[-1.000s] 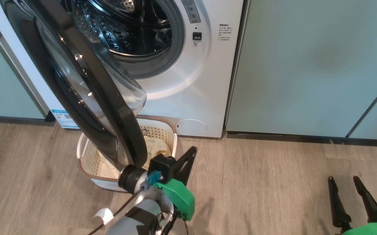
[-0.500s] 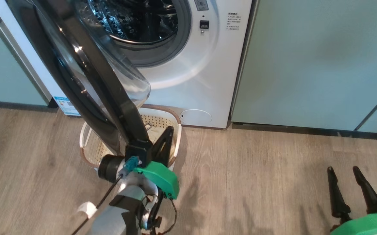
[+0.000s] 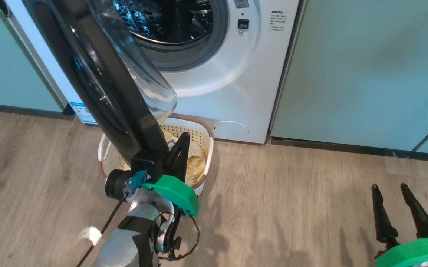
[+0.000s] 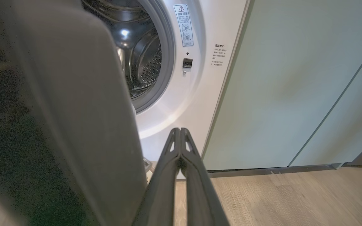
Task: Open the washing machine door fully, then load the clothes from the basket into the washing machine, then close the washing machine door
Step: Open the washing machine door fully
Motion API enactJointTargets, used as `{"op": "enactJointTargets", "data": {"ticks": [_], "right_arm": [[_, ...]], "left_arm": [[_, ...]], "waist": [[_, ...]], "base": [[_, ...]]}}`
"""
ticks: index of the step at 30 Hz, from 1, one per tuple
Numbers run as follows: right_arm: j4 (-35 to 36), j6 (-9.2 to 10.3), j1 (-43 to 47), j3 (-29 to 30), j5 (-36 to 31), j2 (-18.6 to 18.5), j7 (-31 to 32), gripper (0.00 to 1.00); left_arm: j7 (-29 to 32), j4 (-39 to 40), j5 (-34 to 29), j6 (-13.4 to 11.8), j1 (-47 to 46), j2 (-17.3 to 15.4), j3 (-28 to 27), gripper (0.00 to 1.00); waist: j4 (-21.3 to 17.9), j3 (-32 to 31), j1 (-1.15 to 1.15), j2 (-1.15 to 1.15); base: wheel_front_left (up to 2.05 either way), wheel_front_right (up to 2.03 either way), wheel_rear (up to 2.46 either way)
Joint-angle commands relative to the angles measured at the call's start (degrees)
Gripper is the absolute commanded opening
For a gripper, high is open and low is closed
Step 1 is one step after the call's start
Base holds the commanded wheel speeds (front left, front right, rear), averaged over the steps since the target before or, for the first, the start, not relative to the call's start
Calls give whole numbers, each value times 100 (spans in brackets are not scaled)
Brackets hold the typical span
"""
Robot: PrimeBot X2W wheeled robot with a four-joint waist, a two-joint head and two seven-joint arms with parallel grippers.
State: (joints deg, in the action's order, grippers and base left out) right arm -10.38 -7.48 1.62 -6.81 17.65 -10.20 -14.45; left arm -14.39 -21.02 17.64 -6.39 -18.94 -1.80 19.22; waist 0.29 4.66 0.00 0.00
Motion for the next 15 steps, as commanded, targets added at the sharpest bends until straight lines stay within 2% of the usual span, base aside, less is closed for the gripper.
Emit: {"op": "enactJointTargets", "data": {"ticks": [1,15], "right_arm": [[149,-1,-206,-89,43,-133,-55,100],[127,-1,-94,-84,52,-75,-55,100]], "left_arm": [[-61,205,-17,1,-206,-108,-292,0],[-61,210,-54,61,23,-108,-335,0]], "waist": [[42,-17,0,0],[423,-255,0,0]], "base": [[0,0,0],[0,0,0]]}}
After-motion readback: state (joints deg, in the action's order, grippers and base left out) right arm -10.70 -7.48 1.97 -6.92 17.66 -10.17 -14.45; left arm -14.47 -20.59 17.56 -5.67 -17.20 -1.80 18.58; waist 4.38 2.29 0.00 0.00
